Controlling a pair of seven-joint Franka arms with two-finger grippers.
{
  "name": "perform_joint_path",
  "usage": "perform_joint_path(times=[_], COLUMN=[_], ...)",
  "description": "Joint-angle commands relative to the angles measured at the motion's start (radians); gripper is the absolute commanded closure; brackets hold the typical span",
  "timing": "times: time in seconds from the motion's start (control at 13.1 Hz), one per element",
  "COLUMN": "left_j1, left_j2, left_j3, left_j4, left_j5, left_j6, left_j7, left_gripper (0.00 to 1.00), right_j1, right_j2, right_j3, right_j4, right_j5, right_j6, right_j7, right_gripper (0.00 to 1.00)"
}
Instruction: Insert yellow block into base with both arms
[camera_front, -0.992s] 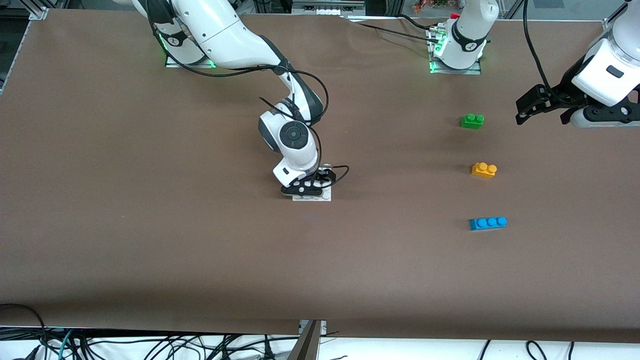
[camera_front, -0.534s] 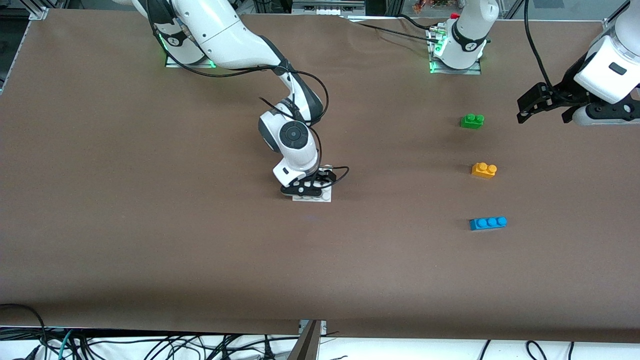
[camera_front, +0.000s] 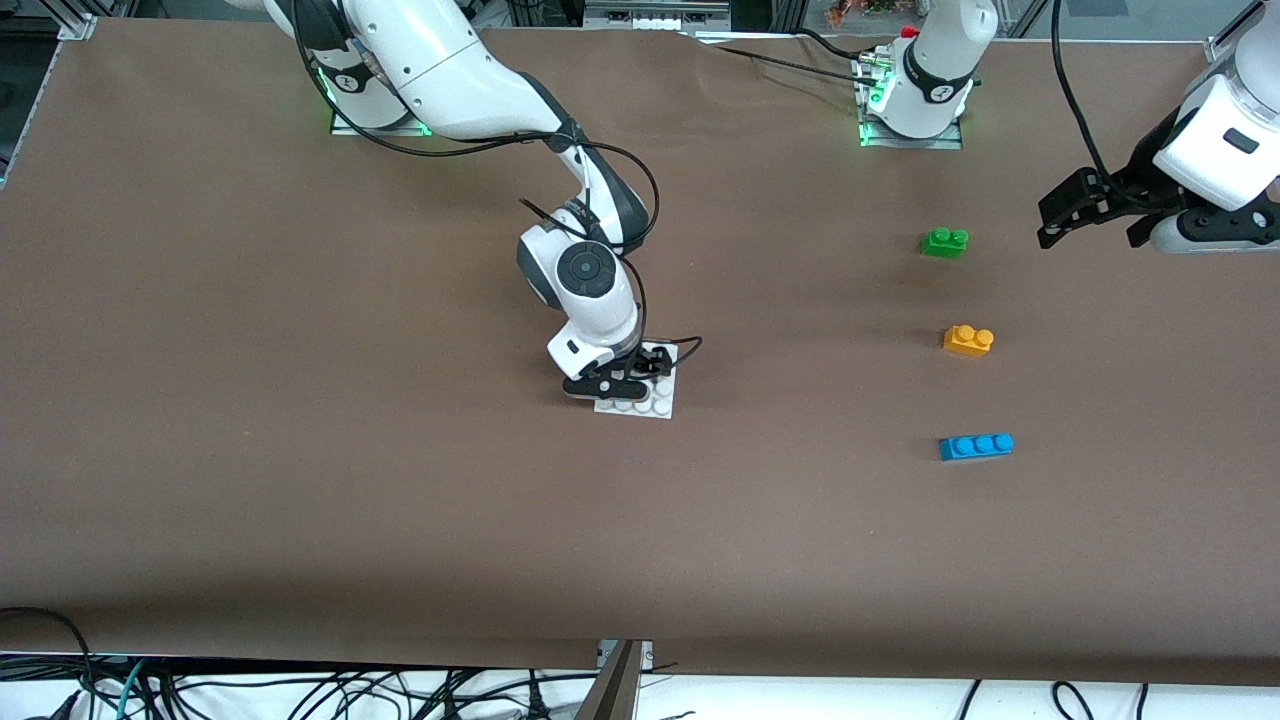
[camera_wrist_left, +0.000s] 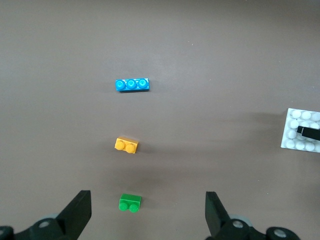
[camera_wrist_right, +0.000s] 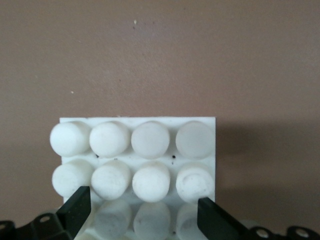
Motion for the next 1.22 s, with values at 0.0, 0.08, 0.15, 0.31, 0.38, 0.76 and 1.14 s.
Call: perform_joint_path(times=[0.0, 0.08, 0.15, 0.31, 0.38, 0.76, 1.14], left_j1=[-0.004, -0.004, -0.004, -0.01, -0.01, 0.001, 0.001], left_j2=[0.016, 0.034, 0.036, 0.048, 0.047, 0.059, 0.056], left_j3=[-0.008, -0.009, -0.009, -0.011, -0.011, -0.005, -0.005], left_j4=[0.004, 0.009, 0.012, 0.009, 0.01, 0.01, 0.01], left_j5=[0.015, 0.02, 0.023, 0.026, 0.024, 0.024, 0.024], left_j6=[-0.01, -0.01, -0.01, -0.012, -0.012, -0.012, -0.013], left_j7=[-0.001, -0.001, 0.0, -0.003, -0.001, 0.006, 0.006], left_gripper=[0.0, 0.0, 0.0, 0.0, 0.0, 0.0, 0.0], right_j1=[0.0, 0.0, 0.003, 0.003, 0.001, -0.074, -0.233], right_j2=[-0.03, -0.047, -0.053, -0.09, -0.113, -0.22, -0.28], right_j3=[-0.016, -0.02, -0.021, -0.029, -0.062, -0.193, -0.196], right_j4=[0.019, 0.019, 0.019, 0.019, 0.018, 0.018, 0.018], right_j5=[0.001, 0.001, 0.001, -0.037, -0.049, -0.037, -0.037], right_j6=[-0.058, -0.074, -0.078, -0.08, -0.103, -0.23, -0.282], right_j7=[-0.004, -0.02, -0.023, -0.056, -0.088, -0.383, -0.527], right_gripper=[0.0, 0.0, 0.0, 0.0, 0.0, 0.0, 0.0])
